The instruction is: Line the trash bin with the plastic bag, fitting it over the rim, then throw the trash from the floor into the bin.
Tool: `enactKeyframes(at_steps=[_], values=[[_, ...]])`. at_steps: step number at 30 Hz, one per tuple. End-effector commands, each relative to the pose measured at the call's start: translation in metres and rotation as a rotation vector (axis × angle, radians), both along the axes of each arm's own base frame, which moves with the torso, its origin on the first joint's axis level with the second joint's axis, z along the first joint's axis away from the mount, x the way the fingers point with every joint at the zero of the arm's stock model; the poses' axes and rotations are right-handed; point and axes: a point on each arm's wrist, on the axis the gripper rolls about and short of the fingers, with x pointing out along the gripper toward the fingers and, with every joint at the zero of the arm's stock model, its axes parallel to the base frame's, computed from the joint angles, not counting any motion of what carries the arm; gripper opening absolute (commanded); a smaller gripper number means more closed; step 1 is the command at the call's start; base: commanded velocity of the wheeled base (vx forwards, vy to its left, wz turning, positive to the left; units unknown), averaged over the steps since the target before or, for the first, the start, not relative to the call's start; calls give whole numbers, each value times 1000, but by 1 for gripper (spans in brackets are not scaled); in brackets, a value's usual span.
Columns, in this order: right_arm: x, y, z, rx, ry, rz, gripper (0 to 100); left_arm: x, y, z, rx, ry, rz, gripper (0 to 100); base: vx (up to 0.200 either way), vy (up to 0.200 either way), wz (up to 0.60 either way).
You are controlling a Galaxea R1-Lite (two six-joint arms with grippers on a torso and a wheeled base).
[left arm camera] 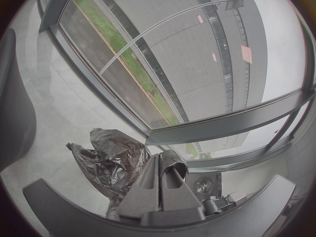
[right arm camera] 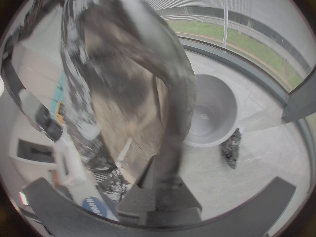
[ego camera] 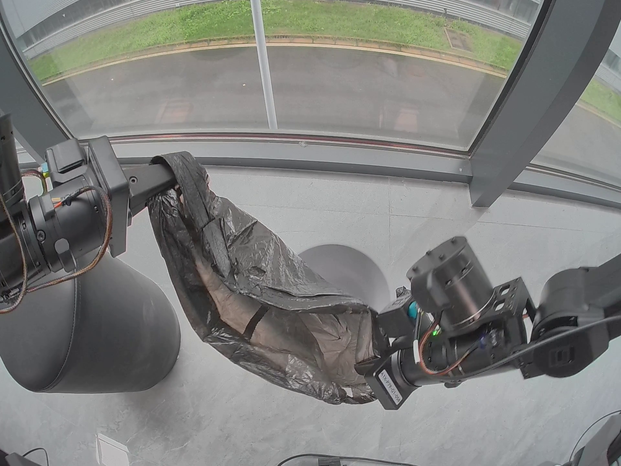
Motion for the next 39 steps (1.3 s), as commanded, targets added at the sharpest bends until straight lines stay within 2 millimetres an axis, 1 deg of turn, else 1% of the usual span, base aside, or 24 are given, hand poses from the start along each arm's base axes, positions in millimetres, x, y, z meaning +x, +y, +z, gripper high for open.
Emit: enactKeyframes(at_steps=[1, 5, 11, 13, 18, 26, 29, 30, 32, 33, 38, 39], values=[[-9, -13, 72, 217, 19, 7, 0, 12, -3, -18, -25, 97, -45, 0, 0, 0, 0], [-11, -15, 82, 209, 82, -19, 0, 12, -4, -20, -59, 140, -80, 0, 0, 0, 0], [-9, -19, 91, 273, 141, -17, 0, 10, -6, -22, -104, 194, -167, 0, 0, 0, 0], [-9, -20, 91, 274, 148, -24, 0, 9, -6, -23, -106, 199, -176, 0, 0, 0, 0], [-4, -21, 87, 276, 179, -53, 0, 16, -12, -28, -106, 234, -231, 0, 0, 0, 0], [-1, -27, 87, 281, 184, -67, 0, 31, -29, -43, -108, 266, -277, 0, 0, 0, 0], [4, -30, 82, 271, 192, -88, 0, 36, -32, -46, -113, 267, -277, 0, 0, 0, 0], [7, -30, 77, 262, 201, -97, 0, 39, -33, -48, -113, 266, -274, 0, 0, 0, 0], [10, -28, 71, 248, 216, -103, 0, 41, -34, -50, -113, 270, -273, 0, 0, 0, 0], [14, -26, 64, 232, 230, -113, 0, 45, -35, -54, -109, 279, -271, 0, 0, 0, 0], [28, -19, 48, 215, 245, -130, 0, 54, -36, -62, -105, 297, -255, 0, 0, 0, 0], [28, -19, 48, 215, 245, -130, 0, 54, -36, -62, -105, 297, -255, 0, 0, 0, 0]])
